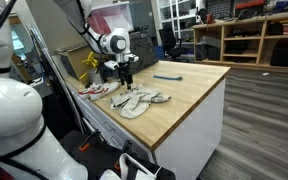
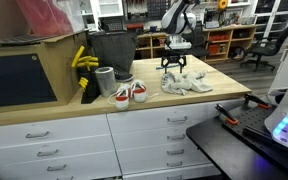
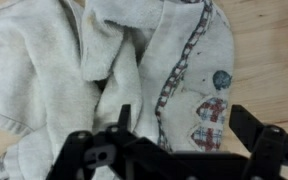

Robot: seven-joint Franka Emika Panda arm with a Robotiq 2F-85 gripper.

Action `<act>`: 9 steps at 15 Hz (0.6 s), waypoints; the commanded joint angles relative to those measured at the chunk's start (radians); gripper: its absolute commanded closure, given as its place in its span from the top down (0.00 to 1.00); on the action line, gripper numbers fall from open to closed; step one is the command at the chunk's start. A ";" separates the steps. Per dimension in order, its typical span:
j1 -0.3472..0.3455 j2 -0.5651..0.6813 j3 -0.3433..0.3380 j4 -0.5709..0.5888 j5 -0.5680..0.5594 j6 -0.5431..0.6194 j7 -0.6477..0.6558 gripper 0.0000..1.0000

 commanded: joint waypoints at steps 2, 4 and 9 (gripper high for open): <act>0.010 -0.004 -0.009 -0.001 0.009 0.007 0.003 1.00; 0.008 0.001 -0.010 -0.006 0.024 0.039 0.013 1.00; 0.014 0.027 -0.024 -0.041 0.032 0.221 0.017 1.00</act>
